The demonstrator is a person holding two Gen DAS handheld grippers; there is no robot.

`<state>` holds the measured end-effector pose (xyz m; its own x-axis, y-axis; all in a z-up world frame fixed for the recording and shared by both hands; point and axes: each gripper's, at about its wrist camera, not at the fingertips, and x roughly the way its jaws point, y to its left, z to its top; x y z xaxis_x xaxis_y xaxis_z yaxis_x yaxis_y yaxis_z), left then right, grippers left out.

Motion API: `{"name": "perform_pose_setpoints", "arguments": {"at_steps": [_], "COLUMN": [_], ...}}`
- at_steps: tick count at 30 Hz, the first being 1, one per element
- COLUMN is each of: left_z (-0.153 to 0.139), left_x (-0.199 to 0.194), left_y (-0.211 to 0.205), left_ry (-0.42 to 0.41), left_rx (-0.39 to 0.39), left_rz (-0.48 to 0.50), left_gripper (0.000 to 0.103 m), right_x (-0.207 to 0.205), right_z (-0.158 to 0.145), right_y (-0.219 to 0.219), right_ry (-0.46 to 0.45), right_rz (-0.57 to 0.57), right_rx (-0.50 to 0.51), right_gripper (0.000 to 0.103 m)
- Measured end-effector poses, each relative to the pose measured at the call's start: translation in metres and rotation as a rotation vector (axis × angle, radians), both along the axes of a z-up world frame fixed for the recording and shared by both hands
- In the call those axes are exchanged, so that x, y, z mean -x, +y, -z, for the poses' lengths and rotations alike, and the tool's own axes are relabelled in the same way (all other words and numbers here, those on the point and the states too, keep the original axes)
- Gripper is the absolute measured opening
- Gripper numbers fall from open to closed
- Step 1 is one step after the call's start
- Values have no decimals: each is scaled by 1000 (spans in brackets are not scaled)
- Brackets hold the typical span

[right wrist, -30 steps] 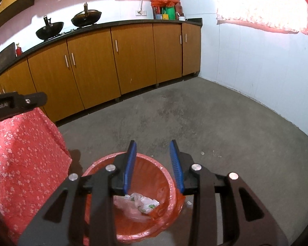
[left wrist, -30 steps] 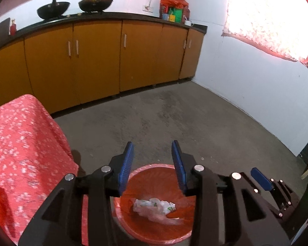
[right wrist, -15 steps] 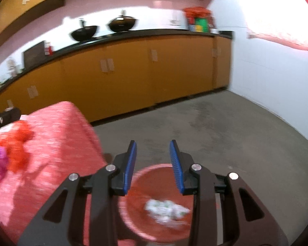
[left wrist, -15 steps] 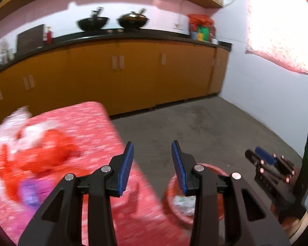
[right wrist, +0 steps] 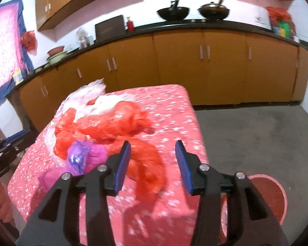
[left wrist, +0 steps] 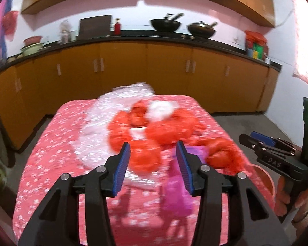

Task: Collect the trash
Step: 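Return both tools to the table and grasp the orange-red bag with the right tool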

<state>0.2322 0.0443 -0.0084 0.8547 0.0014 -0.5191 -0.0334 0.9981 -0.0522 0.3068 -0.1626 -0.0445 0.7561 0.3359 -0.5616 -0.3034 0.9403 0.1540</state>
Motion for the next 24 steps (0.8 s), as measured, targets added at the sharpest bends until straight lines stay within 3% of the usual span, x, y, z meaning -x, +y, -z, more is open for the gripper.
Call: {"name": "perform_pose_setpoints", "arguments": {"at_steps": [4,11,17,24], "left_z": [6,26,40,50], "left_x": [0,-2,-19,-45], "left_y": [28,68,90,103], "left_ry": [4,32,74,135], "left_rx": [24,36,41,47], "left_rz": [-40,-126,-182,-216], "left_gripper": [48,49,49,49], "right_x": [-10,-28,-29,-29], "right_z": [10,36,33,29], "right_y": [21,34,43,45], "right_ry": [26,119,83,46], "right_rz": [-18,-44,-54,-20], "right_rx": [48,95,126,123], "right_gripper": [55,53,25,19]}}
